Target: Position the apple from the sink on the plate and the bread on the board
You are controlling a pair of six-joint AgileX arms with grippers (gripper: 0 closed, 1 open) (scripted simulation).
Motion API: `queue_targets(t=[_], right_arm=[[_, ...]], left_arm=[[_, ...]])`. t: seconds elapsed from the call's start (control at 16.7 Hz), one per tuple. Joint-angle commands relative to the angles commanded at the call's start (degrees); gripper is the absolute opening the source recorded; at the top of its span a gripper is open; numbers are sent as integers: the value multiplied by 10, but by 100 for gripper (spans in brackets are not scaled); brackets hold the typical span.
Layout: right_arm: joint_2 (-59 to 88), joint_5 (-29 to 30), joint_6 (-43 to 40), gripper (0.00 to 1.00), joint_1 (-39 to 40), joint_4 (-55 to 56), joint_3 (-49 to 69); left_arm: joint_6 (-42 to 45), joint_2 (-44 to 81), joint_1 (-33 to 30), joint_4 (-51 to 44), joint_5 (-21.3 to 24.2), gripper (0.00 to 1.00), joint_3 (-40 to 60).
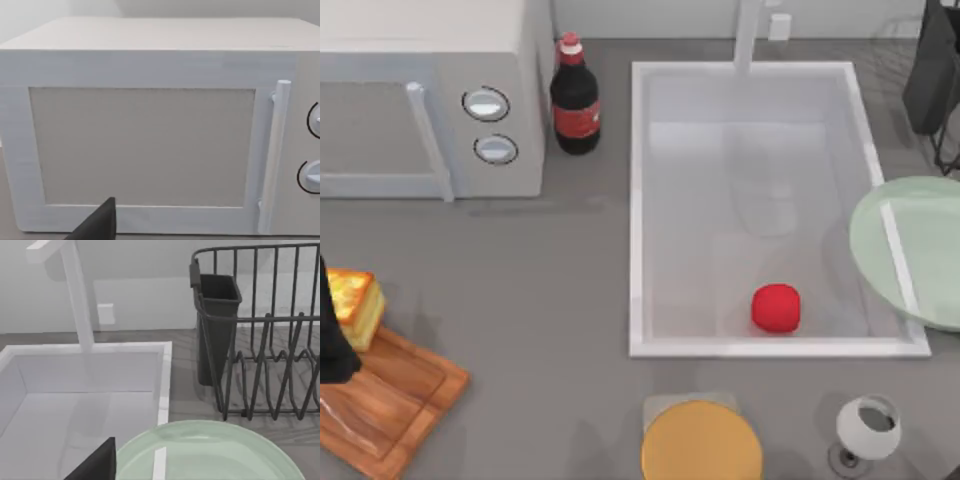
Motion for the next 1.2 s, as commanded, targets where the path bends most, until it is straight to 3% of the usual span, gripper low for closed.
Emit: queue_targets(t=[0.9,1.2], right_arm=[[856,1,193,100,186,-420,638],[1045,1,235,100,226,-510,776]], left_arm=[[0,0,0,0,0,100,0],[0,0,0,0,0,100,0]])
